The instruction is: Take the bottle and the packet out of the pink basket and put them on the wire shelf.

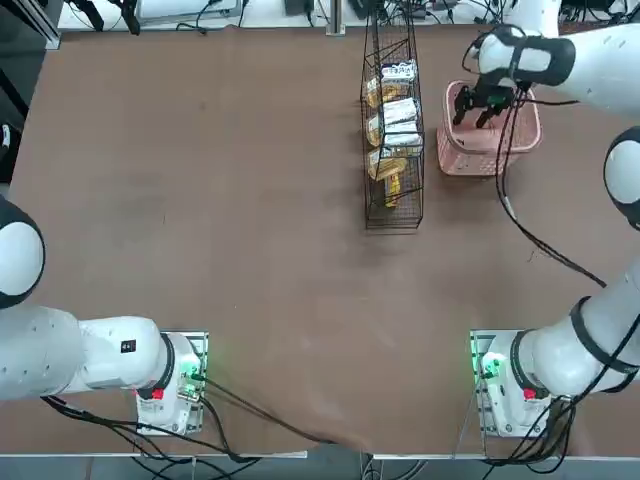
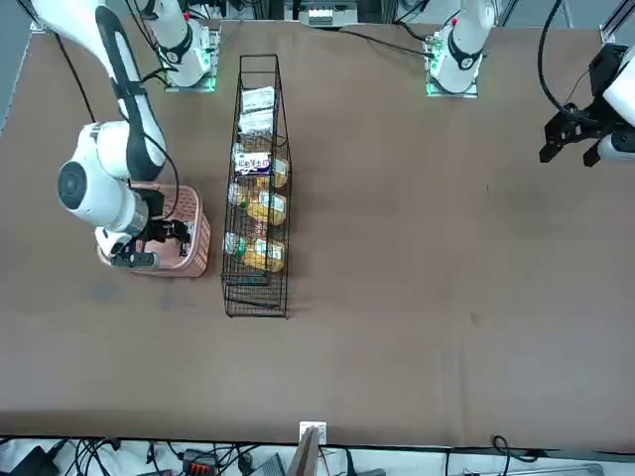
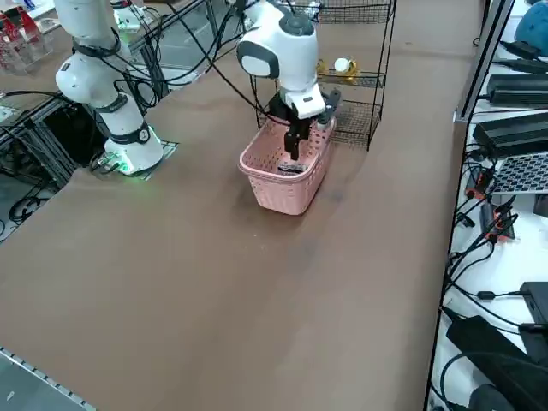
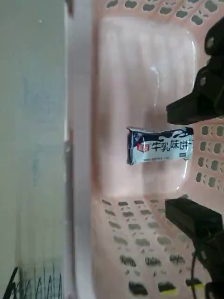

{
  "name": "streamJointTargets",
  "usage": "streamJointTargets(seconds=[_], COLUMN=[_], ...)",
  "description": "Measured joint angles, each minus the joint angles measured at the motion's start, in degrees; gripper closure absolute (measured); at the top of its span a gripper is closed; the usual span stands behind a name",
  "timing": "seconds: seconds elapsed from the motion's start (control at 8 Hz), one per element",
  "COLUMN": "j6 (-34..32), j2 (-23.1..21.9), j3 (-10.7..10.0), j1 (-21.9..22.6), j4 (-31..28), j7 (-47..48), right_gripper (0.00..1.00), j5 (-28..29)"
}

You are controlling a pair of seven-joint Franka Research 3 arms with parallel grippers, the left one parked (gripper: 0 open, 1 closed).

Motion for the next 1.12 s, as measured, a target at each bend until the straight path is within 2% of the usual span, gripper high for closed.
streamJointTargets(seconds=[0.5,1.12], j6=[6.38,11.33], j2=[-0.1,1.06], j3=[0.27,1.41], j1=[0.0,0.0], j4=[-4.73,-7.97], j7=[0.0,-0.05], right_gripper=[0.04,0.04], j5=[-0.2,-0.61])
